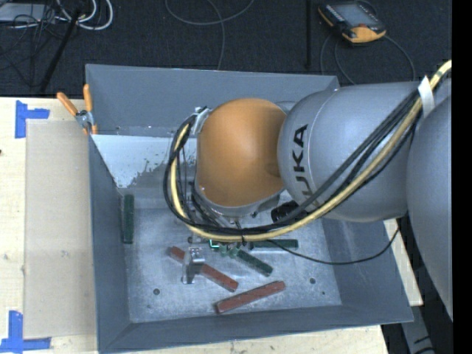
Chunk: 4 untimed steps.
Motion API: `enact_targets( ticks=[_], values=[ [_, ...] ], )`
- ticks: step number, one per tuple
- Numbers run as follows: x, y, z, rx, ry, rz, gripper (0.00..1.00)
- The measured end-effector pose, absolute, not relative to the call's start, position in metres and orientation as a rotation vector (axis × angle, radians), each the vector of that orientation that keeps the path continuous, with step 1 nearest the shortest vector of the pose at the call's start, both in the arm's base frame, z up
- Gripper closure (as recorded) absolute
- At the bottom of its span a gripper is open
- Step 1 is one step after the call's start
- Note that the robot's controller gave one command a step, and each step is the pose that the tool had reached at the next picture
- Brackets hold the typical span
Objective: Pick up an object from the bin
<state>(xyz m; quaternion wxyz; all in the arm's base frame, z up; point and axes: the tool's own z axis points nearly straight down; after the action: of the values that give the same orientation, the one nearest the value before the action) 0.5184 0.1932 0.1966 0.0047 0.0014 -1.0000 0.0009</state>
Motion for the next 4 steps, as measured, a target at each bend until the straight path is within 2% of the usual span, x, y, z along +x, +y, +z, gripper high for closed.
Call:
enact_targets(
  ticks=[1,2,3,4],
  values=[
    [0.52,0.192,0.201,-0.002,-3.14,0.0,0.0],
    [0.527,0.152,0.13,-0.004,-3.143,-0.002,0.0],
    [0.523,0.142,0.091,0.139,-3.155,-0.009,1.0],
    [0.523,0.142,0.091,0.137,-3.155,-0.009,1.0]
  ],
)
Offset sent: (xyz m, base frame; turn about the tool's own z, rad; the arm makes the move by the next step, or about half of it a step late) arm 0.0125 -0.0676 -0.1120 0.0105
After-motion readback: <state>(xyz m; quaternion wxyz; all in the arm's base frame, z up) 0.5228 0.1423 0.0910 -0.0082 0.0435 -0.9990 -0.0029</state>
